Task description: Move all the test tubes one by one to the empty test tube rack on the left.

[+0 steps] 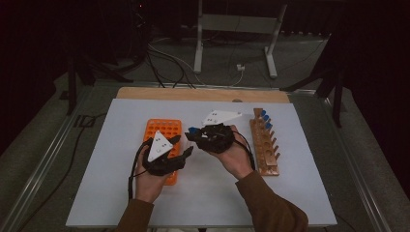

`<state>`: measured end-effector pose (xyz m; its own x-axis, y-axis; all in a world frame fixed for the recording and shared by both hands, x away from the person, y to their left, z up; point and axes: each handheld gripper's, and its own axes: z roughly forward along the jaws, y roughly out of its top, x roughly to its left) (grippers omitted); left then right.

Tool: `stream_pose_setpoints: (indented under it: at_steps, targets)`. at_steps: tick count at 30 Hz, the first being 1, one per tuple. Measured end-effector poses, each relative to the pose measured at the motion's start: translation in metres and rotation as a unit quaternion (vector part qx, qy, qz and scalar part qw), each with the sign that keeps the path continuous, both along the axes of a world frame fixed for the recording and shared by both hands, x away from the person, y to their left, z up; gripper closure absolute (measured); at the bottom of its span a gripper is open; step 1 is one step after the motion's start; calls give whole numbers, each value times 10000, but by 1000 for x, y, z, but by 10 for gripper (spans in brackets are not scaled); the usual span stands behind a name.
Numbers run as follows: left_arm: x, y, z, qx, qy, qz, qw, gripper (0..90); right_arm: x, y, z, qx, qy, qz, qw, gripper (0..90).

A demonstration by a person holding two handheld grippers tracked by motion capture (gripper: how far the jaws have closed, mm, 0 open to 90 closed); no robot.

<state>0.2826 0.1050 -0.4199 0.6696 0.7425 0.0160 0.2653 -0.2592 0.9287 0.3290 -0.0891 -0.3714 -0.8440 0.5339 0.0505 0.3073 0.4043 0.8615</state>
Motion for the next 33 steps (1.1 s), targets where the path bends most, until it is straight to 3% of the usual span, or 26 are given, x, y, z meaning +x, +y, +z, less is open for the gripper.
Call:
stream_pose_setpoints:
  at_steps: [4, 7, 20, 25, 29, 33]
  targets:
    - [4, -1, -1, -177, 62, -82, 9998, 599, -1, 0, 1, -26, 14, 42, 10000, 762]
    - [6, -3, -1, -172, 85, -158, 9997, 661, -1, -2, 0, 4, 61, 48, 10000, 762]
    - [6, -6, -2, -200, -70, -378, 9991, 780, 0, -6, -1, 101, 161, 127, 9997, 756]
    - [11, -1, -3, -156, -30, -238, 9996, 781, 4, -16, 1, 332, 241, 4, 9992, 578]
    - [13, 8, -3, -192, -52, -55, 9998, 782, 6, -26, 2, 298, 235, -132, 9992, 391]
    - [14, 16, -3, -282, -21, 103, 9995, 783, 9, -37, -2, 213, 194, -472, 9985, 231]
